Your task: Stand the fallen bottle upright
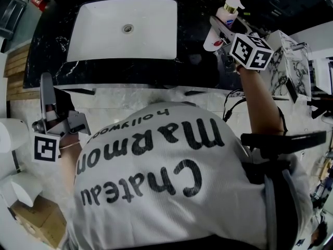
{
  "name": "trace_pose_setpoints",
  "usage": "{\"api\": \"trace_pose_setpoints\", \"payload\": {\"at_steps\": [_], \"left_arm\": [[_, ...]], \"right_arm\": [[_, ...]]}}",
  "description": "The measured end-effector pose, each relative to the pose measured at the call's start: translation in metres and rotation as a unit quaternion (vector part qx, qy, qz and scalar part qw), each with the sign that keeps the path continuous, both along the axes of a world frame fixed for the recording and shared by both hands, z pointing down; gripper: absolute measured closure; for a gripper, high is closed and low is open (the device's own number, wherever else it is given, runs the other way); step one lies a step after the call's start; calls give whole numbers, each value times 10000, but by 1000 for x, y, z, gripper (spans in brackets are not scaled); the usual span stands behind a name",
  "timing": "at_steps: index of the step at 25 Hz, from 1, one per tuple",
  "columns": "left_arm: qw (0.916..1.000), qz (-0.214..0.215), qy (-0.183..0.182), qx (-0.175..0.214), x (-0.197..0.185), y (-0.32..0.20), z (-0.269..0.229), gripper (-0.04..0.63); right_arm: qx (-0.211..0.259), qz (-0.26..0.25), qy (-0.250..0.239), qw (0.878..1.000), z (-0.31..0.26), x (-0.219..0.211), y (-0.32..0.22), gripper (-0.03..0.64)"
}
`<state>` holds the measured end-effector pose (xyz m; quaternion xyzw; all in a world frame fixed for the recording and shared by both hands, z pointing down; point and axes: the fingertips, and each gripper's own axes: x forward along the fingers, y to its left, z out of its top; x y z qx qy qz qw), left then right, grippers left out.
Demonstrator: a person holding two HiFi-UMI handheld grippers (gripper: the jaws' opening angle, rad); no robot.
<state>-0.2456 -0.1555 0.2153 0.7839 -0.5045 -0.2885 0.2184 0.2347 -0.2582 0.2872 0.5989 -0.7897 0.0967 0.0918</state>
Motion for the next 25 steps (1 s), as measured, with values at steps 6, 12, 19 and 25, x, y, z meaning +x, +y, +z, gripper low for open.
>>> {"api": "trace_pose_setpoints", "payload": {"at_steps": [6, 12, 19, 25], "left_arm": [[10000, 8, 19, 39, -7, 6, 1, 581], [9999, 61, 60, 78, -11, 7, 2, 581], [9999, 31, 90, 109, -25, 11, 2, 581], [9998, 101, 86, 163, -34, 14, -2, 581]], "right_arm": [[59, 112, 53, 9999, 0, 0, 7, 310], [68, 259, 61, 9996, 0, 1, 9, 310], [76, 430, 28, 9990, 0, 2, 15, 310], [140, 659, 30, 9977, -2, 0, 19, 310]]}}
